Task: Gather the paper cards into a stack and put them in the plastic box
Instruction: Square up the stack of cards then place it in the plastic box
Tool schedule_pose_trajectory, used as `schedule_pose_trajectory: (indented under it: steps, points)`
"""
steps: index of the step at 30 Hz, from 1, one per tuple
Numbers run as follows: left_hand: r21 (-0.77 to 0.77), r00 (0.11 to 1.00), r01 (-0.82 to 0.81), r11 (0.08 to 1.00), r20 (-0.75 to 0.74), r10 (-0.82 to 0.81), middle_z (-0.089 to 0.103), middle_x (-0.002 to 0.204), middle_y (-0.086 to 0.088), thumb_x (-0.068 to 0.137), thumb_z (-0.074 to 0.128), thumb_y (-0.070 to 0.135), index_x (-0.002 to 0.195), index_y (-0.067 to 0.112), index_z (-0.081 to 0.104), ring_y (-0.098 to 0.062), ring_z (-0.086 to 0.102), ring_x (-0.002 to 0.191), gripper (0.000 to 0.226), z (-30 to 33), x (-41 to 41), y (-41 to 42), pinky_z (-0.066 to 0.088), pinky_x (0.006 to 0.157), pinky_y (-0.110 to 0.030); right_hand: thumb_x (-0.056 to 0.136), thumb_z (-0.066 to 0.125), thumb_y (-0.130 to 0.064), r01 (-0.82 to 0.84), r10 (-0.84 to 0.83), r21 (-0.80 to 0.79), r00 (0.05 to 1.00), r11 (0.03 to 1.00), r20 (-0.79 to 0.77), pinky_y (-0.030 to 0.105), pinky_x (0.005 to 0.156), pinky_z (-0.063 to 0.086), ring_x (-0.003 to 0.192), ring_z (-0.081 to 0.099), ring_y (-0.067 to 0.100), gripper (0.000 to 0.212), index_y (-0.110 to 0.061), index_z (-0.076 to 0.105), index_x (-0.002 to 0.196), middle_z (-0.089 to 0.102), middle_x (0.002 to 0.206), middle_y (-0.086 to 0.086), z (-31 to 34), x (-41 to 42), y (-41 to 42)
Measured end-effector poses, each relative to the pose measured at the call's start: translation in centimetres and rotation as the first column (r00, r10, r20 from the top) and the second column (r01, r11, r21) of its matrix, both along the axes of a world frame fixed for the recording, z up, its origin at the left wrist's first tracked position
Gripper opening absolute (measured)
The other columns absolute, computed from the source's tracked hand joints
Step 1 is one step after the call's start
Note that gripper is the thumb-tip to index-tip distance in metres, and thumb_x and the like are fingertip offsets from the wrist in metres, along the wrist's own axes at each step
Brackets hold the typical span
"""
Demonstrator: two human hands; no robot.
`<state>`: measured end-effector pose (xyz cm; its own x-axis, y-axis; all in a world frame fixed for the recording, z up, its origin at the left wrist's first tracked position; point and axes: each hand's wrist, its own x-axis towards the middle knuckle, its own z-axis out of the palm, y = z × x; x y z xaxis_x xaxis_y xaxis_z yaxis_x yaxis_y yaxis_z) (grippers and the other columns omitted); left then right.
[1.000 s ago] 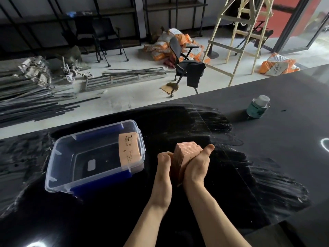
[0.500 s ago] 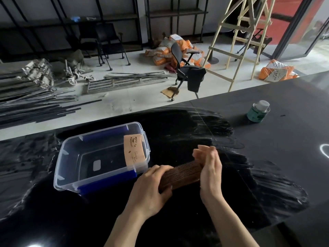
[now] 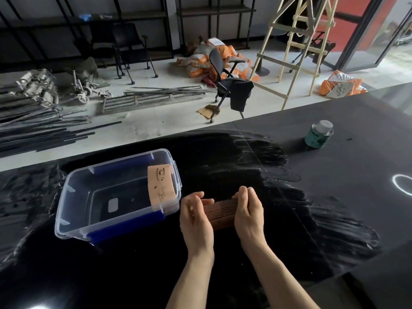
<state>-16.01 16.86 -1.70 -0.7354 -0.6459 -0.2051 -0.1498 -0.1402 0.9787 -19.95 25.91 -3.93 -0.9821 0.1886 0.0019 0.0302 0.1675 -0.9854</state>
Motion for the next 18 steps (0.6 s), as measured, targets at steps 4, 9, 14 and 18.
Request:
schedule_pose_trajectory:
  steps: [4, 9, 14, 18]
  points:
    - [-0.17, 1.0, -0.026, 0.985, -0.009, 0.025, 0.071, 0.088, 0.01, 0.107, 0.042, 0.032, 0.101, 0.033, 0.064, 0.001, 0.068, 0.088, 0.023, -0.2, -0.4, -0.4, 0.059, 0.077, -0.031, 0.111, 0.038, -0.033, 0.005, -0.005, -0.03, 1.0, 1.0, -0.013, 0.024, 0.058, 0.045, 0.062, 0.049, 0.008, 0.044, -0.005, 0.059, 0.084, 0.056, 0.071, 0.006, 0.1, 0.6, -0.1]
    - [-0.188, 0.998, -0.027, 0.982, 0.055, 0.038, 0.071, 0.094, 0.005, 0.108, 0.039, 0.028, 0.107, 0.028, 0.063, -0.007, 0.068, 0.088, 0.024, -0.9, -0.4, -0.6, 0.056, 0.075, -0.023, 0.111, 0.038, -0.025, 0.02, -0.019, 0.026, 0.999, 0.999, -0.045, 0.018, 0.052, 0.043, 0.056, 0.047, 0.005, 0.042, -0.002, 0.06, 0.083, 0.055, 0.066, 0.005, -0.2, 0.5, -0.4]
    - [-0.223, 0.999, -0.023, 0.975, 0.026, 0.029, 0.07, 0.091, 0.007, 0.108, 0.038, 0.025, 0.108, 0.024, 0.062, -0.005, 0.067, 0.087, 0.023, -0.8, -0.2, -0.3, 0.05, 0.072, -0.017, 0.111, 0.039, -0.026, 0.018, -0.018, 0.004, 0.998, 1.0, -0.052, 0.017, 0.052, 0.043, 0.056, 0.047, 0.004, 0.042, -0.001, 0.06, 0.083, 0.055, 0.067, 0.001, -0.2, 0.5, 0.0]
    - [-0.217, 0.999, -0.01, 0.976, 0.044, 0.02, 0.071, 0.089, 0.006, 0.108, 0.037, 0.024, 0.104, 0.024, 0.06, -0.004, 0.067, 0.086, 0.023, -1.1, -0.3, -0.3, 0.049, 0.07, -0.017, 0.111, 0.039, -0.022, 0.026, -0.024, 0.037, 0.997, 0.999, -0.068, 0.014, 0.054, 0.043, 0.055, 0.048, 0.002, 0.04, 0.0, 0.06, 0.084, 0.055, 0.066, -0.001, -0.4, 0.7, 0.1]
